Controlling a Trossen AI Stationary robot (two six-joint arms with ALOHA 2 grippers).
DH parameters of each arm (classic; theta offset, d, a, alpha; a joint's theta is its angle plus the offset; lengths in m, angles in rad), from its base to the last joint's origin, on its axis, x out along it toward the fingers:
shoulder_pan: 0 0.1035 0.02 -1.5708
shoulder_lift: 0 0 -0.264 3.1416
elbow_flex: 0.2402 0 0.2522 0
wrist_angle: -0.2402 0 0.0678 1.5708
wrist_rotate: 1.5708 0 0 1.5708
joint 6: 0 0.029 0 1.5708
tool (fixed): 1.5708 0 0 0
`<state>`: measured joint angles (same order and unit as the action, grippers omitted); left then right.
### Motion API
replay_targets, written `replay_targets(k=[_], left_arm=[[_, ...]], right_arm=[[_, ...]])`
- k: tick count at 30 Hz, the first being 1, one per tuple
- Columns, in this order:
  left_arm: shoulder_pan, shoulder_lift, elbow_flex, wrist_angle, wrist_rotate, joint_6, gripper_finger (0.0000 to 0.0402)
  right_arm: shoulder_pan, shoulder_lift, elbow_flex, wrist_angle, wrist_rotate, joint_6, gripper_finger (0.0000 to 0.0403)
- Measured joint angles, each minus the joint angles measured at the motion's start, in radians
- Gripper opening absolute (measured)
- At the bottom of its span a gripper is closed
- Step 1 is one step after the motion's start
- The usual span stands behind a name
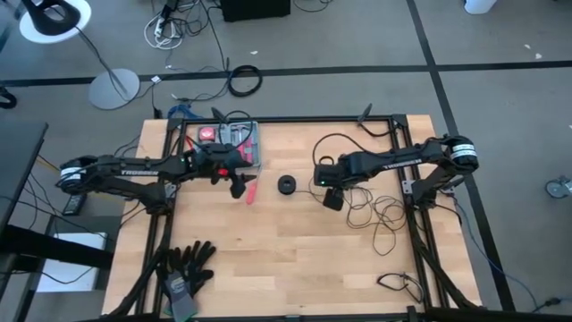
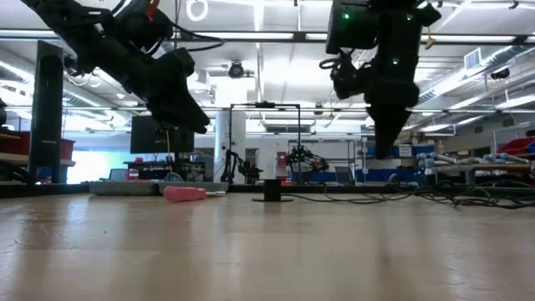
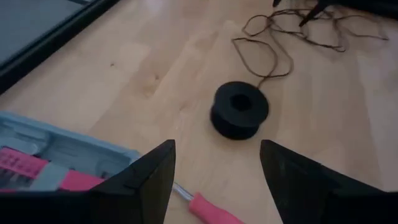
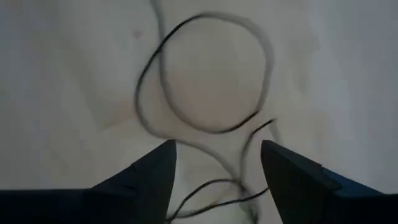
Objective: Coil cords
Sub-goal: Return to Home Position
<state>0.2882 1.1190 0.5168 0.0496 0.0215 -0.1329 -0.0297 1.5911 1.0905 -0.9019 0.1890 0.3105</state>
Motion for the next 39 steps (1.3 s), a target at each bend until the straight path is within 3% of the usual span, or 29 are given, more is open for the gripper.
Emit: replay_targets(k=[6, 10, 13, 17, 26, 31, 39], left_arm=[[0.0, 0.003, 0.001, -0.005, -0.078, 0.041, 0.0239], [0.0, 0.003, 0.001, -0.025, -0.069, -0.052, 0.0239], [-0.01, -0.033, -0.014, -0.008, -0.012, -0.042, 0.0239], [-0.053, -0.14, -0.088, 0.061, 0.036, -0.004, 0.0239], [-0.112, -0.485, -0.431, 0.378, 0.031, -0.053, 0.0239], [-0.112, -0.646, -0.507, 0.344, 0.064, -0.059, 0.0239], [-0.115, -0.877, -0.508, 0.146, 0.083, -0.08, 0.0239]], right_arm=[[0.038, -0.013, 0.003, 0.047, 0.071, -0.063, 0.023], [0.062, -0.013, -0.003, 0.047, 0.103, -0.033, 0.0229], [0.081, -0.022, -0.046, 0.074, 0.166, -0.003, 0.0231], [0.109, -0.08, -0.158, 0.191, 0.155, 0.01, 0.0232], [0.102, -0.441, -0.459, 0.514, 0.068, 0.027, 0.0229], [0.073, -0.662, -0.567, 0.558, 0.033, 0.007, 0.0233], [0.063, -0.993, -0.729, 0.636, 0.035, 0.044, 0.0231]])
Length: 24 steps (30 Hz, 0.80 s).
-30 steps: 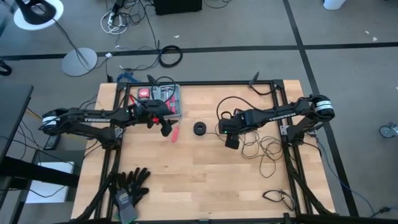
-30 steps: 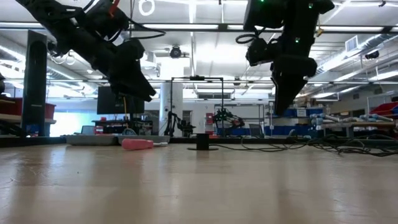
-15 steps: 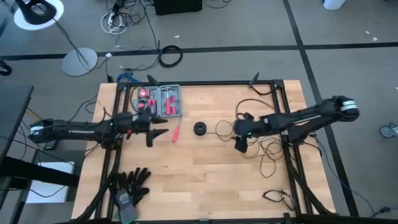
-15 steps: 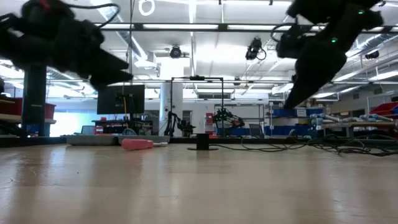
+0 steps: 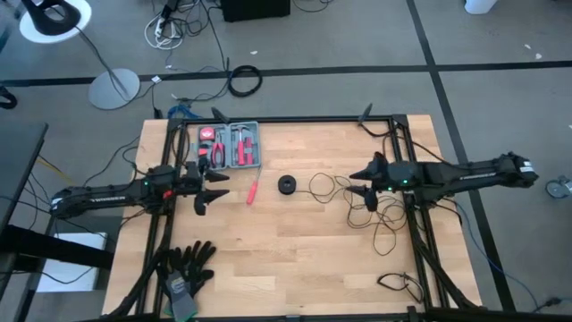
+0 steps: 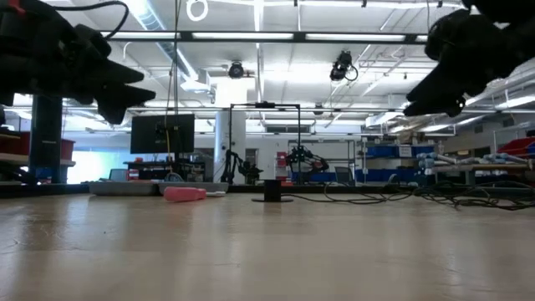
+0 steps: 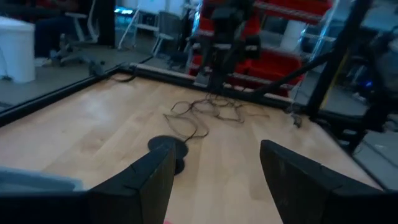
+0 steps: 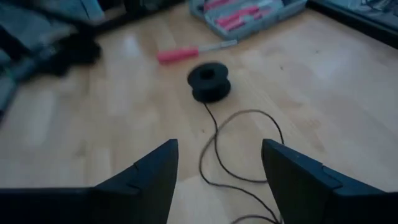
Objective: Coil cords
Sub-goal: Return to Home Position
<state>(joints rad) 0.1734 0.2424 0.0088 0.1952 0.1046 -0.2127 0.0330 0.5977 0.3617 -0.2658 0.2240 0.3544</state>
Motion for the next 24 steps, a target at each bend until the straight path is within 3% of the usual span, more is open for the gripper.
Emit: replay_targets(k=[9, 17, 24], left_arm=[[-0.065, -0.243, 0.0, -0.166, 0.021, -0.002, 0.0239], [-0.111, -0.243, -0.001, -0.167, 0.005, 0.024, 0.0239], [-0.111, -0.241, 0.001, -0.161, 0.036, 0.025, 0.0239]], right_arm=[[0.078, -0.231, -0.184, 0.133, 0.048, 0.054, 0.0231], [0.171, -0.336, -0.319, 0.229, 0.095, 0.004, 0.0231], [0.175, -0.433, -0.333, 0.262, 0.004, -0.18, 0.0229]])
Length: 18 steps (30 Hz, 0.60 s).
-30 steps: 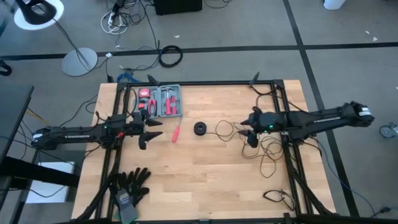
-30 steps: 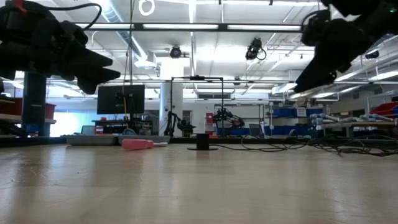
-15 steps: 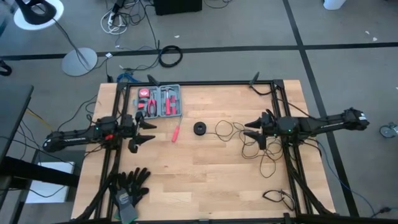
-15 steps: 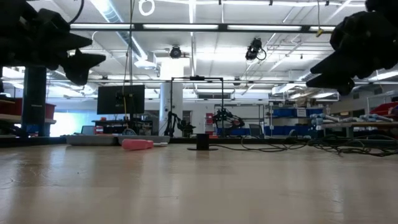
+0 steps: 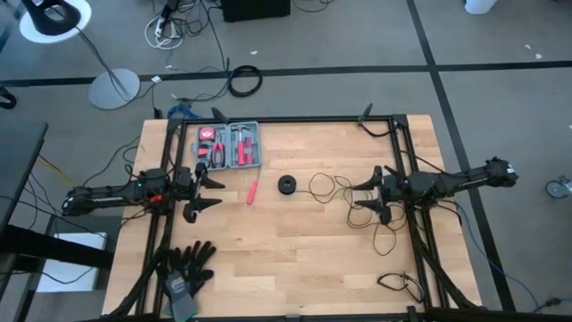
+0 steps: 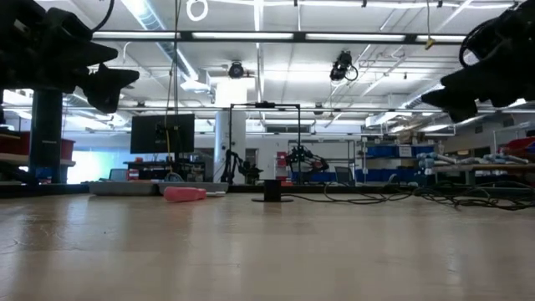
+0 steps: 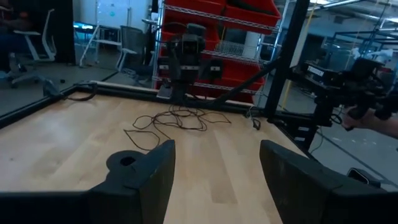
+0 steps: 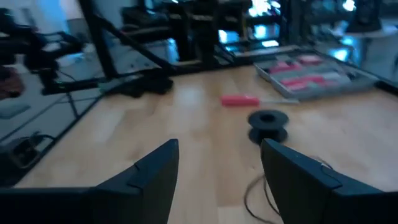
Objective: Coil cords
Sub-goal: Return to Home Position
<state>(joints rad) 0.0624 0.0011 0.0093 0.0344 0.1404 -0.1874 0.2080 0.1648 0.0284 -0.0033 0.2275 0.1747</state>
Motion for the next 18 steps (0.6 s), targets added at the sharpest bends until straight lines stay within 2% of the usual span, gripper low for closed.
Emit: replay_targets(k=[5, 9, 12, 18], left_arm=[[0.0, -0.001, 0.0, 0.009, 0.011, 0.027, 0.0239], [0.001, -0.001, 0.001, -0.004, 0.011, 0.022, 0.0239], [0.001, -0.001, 0.002, -0.008, 0.015, 0.022, 0.0239], [0.001, 0.001, 0.003, -0.012, 0.018, 0.069, 0.0239]], right_arm=[[-0.053, -0.101, 0.002, -0.026, -0.134, -0.088, 0.0227], [-0.121, -0.162, 0.026, -0.111, -0.209, -0.109, 0.0227], [-0.163, -0.16, 0.048, -0.189, -0.228, -0.095, 0.0225], [-0.192, -0.154, 0.051, -0.201, -0.231, -0.082, 0.0228]])
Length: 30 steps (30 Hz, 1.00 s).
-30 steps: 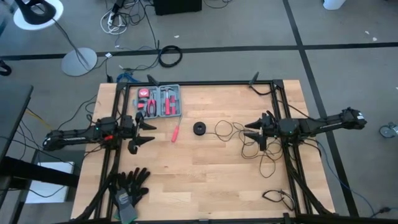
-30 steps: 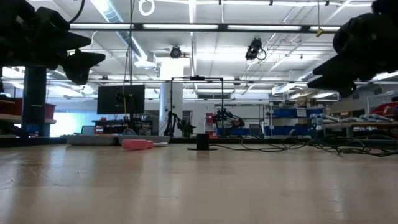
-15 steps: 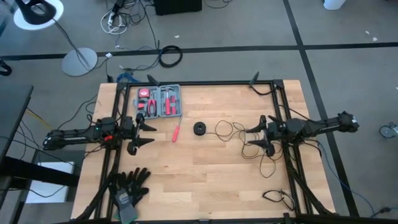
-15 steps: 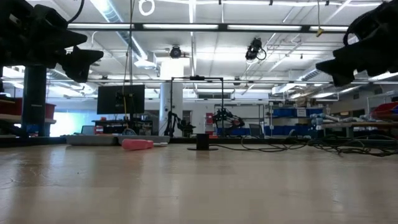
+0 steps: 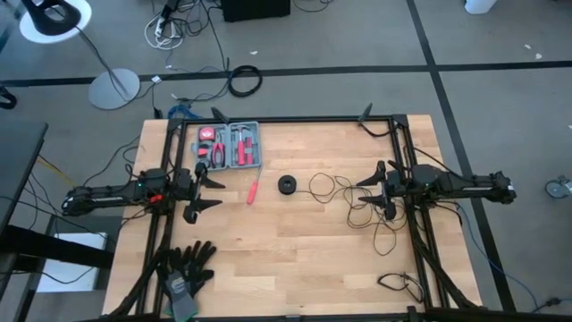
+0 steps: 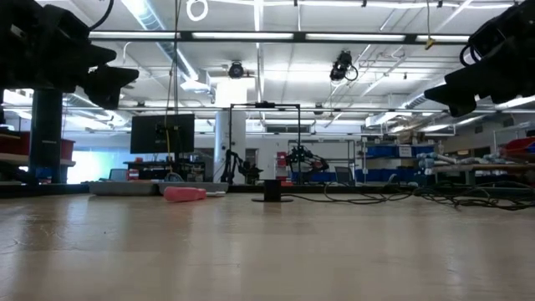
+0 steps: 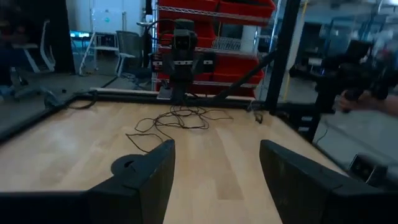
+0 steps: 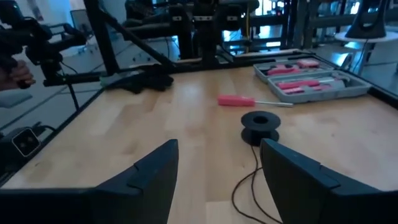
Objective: Coil cords
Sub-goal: Return to Home Position
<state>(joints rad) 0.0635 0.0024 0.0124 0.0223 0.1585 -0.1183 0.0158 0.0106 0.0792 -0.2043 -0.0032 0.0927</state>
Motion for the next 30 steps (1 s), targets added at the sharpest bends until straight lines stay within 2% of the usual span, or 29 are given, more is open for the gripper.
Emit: replay_targets(k=[7, 15, 18, 22, 27, 30], left_arm=[[0.0, 0.005, 0.0, -0.008, -0.036, 0.196, 0.0239], [0.0, 0.005, 0.0, -0.017, -0.104, 0.191, 0.0239], [0.0, 0.005, 0.0, -0.016, -0.105, 0.19, 0.0239], [0.0, 0.005, 0.0, -0.014, -0.105, 0.193, 0.0239], [0.0, 0.005, 0.0, 0.009, -0.105, 0.193, 0.0239], [0.0, 0.006, 0.0, 0.022, -0.105, 0.193, 0.0239]], right_arm=[[-0.001, 0.015, 0.0, 0.005, 0.003, -0.019, 0.0226], [-0.001, 0.015, -0.004, 0.052, 0.006, -0.016, 0.0227], [0.0, 0.028, 0.011, -0.041, 0.014, -0.025, 0.0224], [-0.002, 0.11, 0.044, -0.221, 0.081, -0.017, 0.0222], [-0.013, 0.218, 0.043, -0.197, 0.257, 0.071, 0.0224], [-0.017, 0.261, 0.04, -0.156, 0.264, 0.069, 0.0224]])
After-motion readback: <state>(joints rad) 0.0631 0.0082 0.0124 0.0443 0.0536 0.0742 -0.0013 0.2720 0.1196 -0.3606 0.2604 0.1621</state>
